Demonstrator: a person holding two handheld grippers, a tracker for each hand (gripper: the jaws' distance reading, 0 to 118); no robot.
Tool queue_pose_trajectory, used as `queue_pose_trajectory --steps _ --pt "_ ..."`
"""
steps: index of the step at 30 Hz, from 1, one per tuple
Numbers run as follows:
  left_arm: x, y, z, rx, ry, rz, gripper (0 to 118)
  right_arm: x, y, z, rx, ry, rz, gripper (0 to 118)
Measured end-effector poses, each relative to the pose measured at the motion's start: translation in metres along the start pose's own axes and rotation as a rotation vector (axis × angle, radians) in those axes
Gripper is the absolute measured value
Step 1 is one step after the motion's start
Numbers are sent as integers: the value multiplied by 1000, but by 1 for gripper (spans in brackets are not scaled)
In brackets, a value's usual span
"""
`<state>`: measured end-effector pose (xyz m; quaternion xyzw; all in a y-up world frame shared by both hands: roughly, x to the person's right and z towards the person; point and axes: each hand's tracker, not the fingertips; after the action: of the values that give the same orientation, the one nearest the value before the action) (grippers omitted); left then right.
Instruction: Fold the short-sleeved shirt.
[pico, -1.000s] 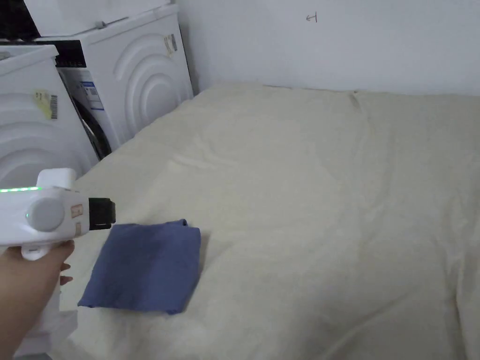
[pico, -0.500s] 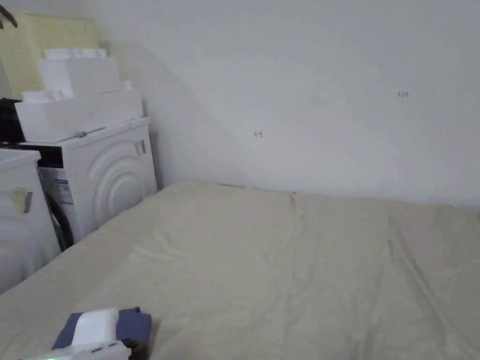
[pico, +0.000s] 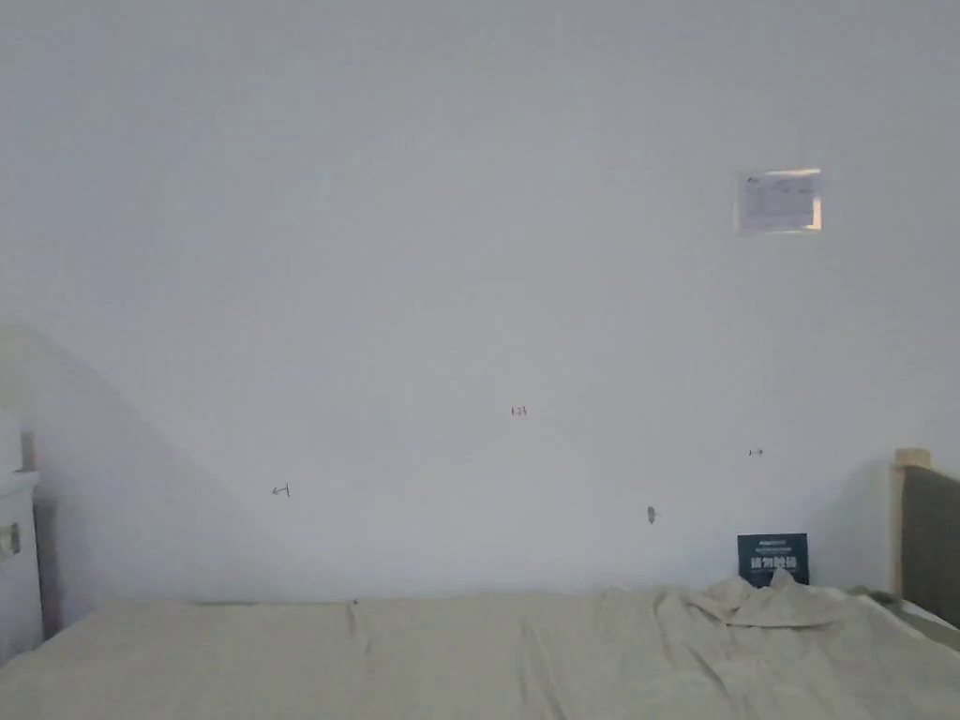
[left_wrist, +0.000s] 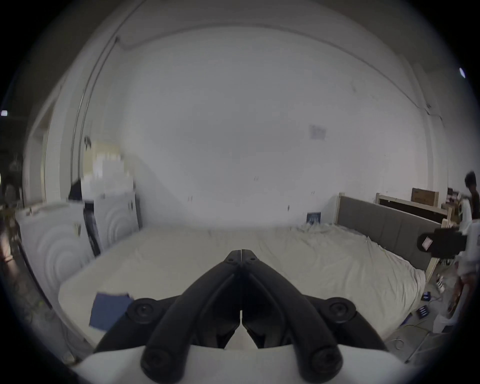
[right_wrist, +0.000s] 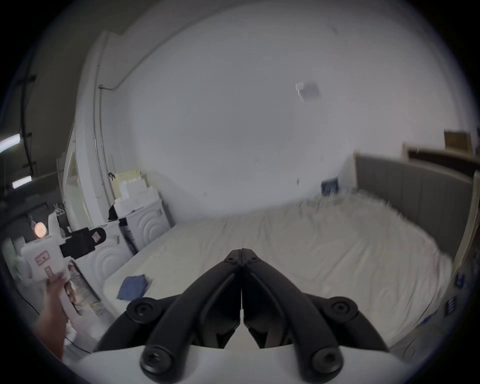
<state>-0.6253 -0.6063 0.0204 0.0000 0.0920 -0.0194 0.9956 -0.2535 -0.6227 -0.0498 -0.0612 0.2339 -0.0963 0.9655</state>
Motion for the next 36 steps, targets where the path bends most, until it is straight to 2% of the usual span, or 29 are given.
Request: queue_pose_trajectory --steps 2,6,12,16,18,20,24,31,36 --pt "19 11 10 80 6 -23 0 -10 8 18 97 -35 72 2" --pt "39 22 26 146 30 -100 0 -23 15 39 225 -106 155 2" --pt "42 17 17 155 11 5 0 -22 5 31 296 -178 207 2" --pt "43 0 2 142 -1 9 0 -6 -15 16 295 -186 199 2" --pt "42 -7 1 116 4 34 0 -3 -21 13 258 -219 215 2" --pt "40 -13 4 109 -5 56 0 -2 -26 15 244 -228 219 2" --pt "37 -22 8 104 12 44 0 -1 -28 21 246 -228 171 2" --pt "30 -23 8 94 22 79 0 0 -27 20 234 -250 158 2" --pt "31 -25 6 90 24 89 0 -3 -26 20 237 -257 184 2"
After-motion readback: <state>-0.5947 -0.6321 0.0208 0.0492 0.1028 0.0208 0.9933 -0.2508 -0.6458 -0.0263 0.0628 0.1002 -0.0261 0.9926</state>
